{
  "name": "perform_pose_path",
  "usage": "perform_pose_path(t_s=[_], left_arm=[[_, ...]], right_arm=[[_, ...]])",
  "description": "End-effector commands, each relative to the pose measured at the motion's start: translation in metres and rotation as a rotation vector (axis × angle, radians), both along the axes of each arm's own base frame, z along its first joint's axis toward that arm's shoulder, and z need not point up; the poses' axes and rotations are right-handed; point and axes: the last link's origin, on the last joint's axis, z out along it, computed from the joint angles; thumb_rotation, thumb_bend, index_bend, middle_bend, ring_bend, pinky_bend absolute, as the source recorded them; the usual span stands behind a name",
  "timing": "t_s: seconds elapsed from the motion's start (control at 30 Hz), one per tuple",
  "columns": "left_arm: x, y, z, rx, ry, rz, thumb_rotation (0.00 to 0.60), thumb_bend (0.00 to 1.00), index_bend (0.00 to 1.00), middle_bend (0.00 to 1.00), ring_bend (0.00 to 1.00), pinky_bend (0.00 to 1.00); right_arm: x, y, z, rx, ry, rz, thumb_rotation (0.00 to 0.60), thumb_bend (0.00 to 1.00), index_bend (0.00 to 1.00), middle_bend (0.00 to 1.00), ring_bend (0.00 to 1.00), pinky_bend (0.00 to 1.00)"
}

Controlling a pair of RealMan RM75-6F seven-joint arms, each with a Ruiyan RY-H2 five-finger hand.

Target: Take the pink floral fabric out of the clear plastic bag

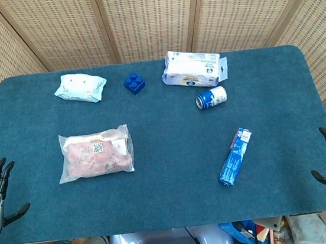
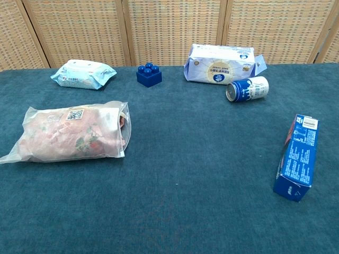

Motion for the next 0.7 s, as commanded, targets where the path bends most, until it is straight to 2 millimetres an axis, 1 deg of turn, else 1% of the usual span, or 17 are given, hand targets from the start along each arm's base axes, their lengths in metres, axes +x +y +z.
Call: perform_pose_path(t_s=[0.03,0.17,0.3,0.43,0.53,0.6,0.63,0.7], left_arm=[[-0.001,0.000,0.000,-0.002,-0.001,0.003,0.600,0.11,0.00,0.00,0.00,0.00],[-0.002,0.001,-0.002,-0.017,-0.010,0.009,0.600,0.11,0.00,0.00,0.00,0.00],[-0.002,0.008,-0.011,-0.065,-0.019,0.012,0.600,0.11,0.00,0.00,0.00,0.00],[-0.002,0.029,-0.028,-0.141,-0.044,0.029,0.600,0.11,0.00,0.00,0.00,0.00],[0.000,0.054,-0.048,-0.232,-0.033,0.051,0.600,0.11,0.00,0.00,0.00,0.00],[0.004,0.067,-0.060,-0.280,-0.038,0.053,0.600,0.11,0.00,0.00,0.00,0.00],[0.006,0.078,-0.068,-0.305,-0.034,0.049,0.600,0.11,0.00,0.00,0.00,0.00],[0.009,0.091,-0.078,-0.326,-0.019,0.041,0.600,0.11,0.00,0.00,0.00,0.00]], right_arm=[[0.000,0.000,0.000,-0.002,-0.003,0.000,0.600,0.00,0.00,0.00,0.00,0.00],[0.000,0.000,-0.001,0.002,-0.003,-0.002,0.600,0.00,0.00,0.00,0.00,0.00],[0.000,0.000,0.000,0.002,-0.008,-0.004,0.600,0.00,0.00,0.00,0.00,0.00],[-0.001,-0.001,0.000,0.000,-0.013,-0.010,0.600,0.00,0.00,0.00,0.00,0.00],[-0.002,-0.004,-0.002,0.008,-0.009,-0.020,0.600,0.00,0.00,0.00,0.00,0.00],[-0.002,-0.005,-0.004,0.016,-0.008,-0.023,0.600,0.00,0.00,0.00,0.00,0.00],[-0.002,-0.005,-0.005,0.019,-0.005,-0.023,0.600,0.00,0.00,0.00,0.00,0.00],[-0.002,-0.006,-0.006,0.023,-0.004,-0.022,0.600,0.00,0.00,0.00,0.00,0.00]])
